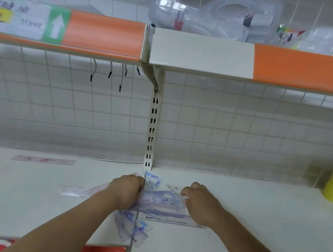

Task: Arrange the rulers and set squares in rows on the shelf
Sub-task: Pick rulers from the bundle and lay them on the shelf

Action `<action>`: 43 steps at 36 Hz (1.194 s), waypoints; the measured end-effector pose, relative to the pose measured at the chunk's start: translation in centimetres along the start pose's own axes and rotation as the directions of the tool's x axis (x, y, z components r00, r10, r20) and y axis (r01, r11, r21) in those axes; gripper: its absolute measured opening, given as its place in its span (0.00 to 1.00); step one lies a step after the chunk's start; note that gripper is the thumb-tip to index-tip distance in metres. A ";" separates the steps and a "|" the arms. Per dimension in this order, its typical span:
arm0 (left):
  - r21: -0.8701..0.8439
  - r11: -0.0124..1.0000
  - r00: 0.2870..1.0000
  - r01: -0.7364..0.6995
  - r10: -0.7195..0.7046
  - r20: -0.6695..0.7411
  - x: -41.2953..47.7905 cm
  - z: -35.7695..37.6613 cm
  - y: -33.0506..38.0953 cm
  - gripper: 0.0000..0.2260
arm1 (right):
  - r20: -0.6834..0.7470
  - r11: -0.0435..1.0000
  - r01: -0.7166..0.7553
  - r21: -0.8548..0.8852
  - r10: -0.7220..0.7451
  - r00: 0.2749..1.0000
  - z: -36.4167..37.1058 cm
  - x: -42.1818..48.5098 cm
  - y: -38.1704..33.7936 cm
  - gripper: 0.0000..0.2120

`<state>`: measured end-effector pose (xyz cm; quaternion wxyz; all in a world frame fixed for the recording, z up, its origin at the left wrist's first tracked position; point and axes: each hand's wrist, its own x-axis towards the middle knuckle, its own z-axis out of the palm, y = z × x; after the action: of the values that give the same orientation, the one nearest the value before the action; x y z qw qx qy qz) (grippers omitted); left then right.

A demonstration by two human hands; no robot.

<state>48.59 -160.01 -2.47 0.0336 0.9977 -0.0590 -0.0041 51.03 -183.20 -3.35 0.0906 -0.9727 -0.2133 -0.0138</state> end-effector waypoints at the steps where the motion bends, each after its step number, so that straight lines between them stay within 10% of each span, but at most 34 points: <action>1: -0.005 1.000 1.000 -0.005 0.005 -0.001 0.0 -0.1 0.0 0.05 | -0.007 1.000 0.002 0.001 -0.002 1.000 0.0 0.0 0.0 0.14; 12: -0.221 0.974 0.994 0.048 -0.069 -0.090 0.2 -0.5 -0.3 0.13 | -0.030 0.999 0.034 -0.013 -0.034 0.999 -0.4 -0.2 -1.0 0.13; 20: -0.168 0.983 0.996 0.070 -0.079 -0.051 -0.3 -0.9 -0.6 0.06 | 0.070 0.990 0.092 0.106 -0.099 0.993 -0.1 -0.6 -2.4 0.17; 24: -0.190 0.980 0.998 0.057 -0.048 0.048 -0.7 -1.0 -0.9 0.18 | 0.131 0.990 0.105 0.091 -0.117 0.984 0.0 -0.6 -3.0 0.21; 43: -0.023 0.999 0.999 0.039 -0.038 0.034 -1.2 -1.7 -0.3 0.17 | 0.125 0.977 0.029 0.213 -0.057 0.991 -0.9 -1.5 -2.4 0.07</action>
<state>47.45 -159.46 -0.78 0.0441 0.9980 -0.0403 -0.0223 48.69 -181.80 -2.11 0.1787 -0.9516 -0.2399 0.0706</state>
